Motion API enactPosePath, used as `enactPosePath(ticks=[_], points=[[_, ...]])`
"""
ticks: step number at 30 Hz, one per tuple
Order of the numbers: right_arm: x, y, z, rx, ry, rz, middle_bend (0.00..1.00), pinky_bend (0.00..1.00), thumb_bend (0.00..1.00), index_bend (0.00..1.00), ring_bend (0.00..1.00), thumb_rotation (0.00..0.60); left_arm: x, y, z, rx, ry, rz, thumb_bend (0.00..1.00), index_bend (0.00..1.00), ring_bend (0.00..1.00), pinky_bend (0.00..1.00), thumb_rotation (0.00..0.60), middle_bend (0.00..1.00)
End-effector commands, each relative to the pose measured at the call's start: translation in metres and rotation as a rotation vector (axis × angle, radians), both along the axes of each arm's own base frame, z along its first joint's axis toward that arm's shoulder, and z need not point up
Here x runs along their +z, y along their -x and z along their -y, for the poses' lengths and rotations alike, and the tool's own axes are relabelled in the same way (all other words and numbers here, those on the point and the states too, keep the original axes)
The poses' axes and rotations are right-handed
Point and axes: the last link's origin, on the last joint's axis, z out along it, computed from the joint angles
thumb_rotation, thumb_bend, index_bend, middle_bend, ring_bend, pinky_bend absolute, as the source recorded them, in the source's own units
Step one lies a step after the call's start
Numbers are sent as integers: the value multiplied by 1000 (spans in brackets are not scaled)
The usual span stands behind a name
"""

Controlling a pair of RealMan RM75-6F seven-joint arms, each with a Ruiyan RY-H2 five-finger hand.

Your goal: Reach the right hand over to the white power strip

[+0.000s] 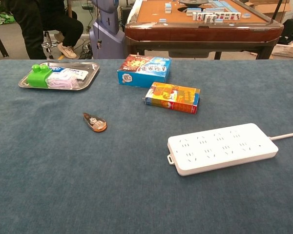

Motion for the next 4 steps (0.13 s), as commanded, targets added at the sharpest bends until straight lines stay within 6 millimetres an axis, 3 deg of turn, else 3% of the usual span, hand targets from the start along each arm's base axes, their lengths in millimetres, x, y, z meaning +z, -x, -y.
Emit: enactPosePath(ticks=[1,4], points=[[1,2,0,-6,-4,1,356,424,384,406,362,600,-1,0,-1,1,2,-1,295,427,395,542,600,411],[0,2,0,-4,-13,0,355,423,383,406,362,600,-2,0,-1,1,6,-2,295,428,395,542,600,411]])
